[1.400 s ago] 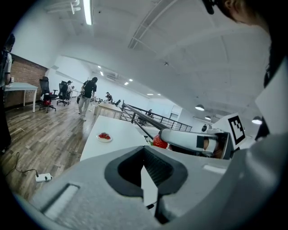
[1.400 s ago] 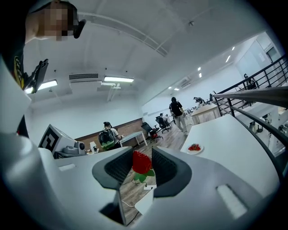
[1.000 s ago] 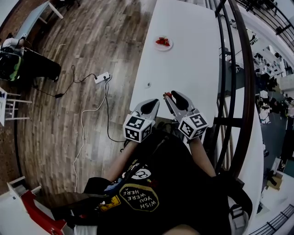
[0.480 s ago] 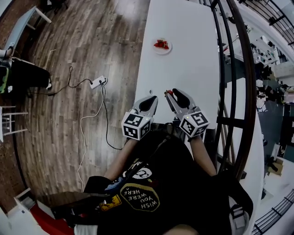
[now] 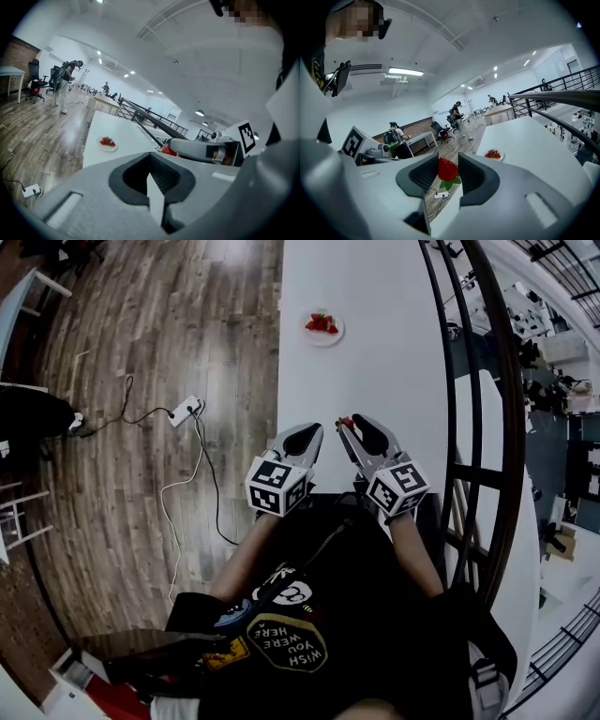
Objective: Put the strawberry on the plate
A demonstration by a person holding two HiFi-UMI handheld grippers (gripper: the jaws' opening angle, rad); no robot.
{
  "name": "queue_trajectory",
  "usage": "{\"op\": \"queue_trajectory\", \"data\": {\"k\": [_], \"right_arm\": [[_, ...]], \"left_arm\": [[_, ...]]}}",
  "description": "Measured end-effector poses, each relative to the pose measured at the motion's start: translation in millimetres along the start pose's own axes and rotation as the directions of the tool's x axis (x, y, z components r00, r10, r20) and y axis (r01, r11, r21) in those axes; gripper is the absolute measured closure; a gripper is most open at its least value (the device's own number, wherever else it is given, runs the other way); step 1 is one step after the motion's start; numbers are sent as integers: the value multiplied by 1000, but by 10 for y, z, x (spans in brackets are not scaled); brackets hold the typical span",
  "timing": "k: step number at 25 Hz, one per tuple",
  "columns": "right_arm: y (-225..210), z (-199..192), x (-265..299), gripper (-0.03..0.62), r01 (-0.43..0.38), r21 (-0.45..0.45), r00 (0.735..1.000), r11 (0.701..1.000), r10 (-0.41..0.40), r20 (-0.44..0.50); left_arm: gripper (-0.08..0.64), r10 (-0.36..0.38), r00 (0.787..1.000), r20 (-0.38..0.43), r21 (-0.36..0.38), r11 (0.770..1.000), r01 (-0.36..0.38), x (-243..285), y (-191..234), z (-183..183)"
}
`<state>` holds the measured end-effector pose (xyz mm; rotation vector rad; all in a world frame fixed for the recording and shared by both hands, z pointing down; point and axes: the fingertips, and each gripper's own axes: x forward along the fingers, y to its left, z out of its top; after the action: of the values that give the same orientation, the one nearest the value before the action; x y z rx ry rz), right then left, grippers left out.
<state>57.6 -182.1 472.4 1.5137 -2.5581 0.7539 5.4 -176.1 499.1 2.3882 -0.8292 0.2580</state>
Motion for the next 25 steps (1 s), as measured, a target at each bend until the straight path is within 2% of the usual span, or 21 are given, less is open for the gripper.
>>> {"op": "queue_trajectory", "data": {"k": [4,10,15,25], "right_arm": [[-203,-33,177,459,10,9,1000,1000,-9,-21],[-615,22,495,459,-6,5,997,1000,7,-71],[-791,43,760,459,-34,-11,995,999,33,-99],[-1257,-113,1170,459,-33,-7,987,999,31,-161]], "left_arm": [[557,12,1000,-10,-8,1000,-12,160,179,-2],[557,76,997,-33,-17,997,-77,461,484,23],[557,91,995,-37,-43,995,-93,675,632,81],[557,120,991,-65,-85,988,-126,1127,948,56]]}}
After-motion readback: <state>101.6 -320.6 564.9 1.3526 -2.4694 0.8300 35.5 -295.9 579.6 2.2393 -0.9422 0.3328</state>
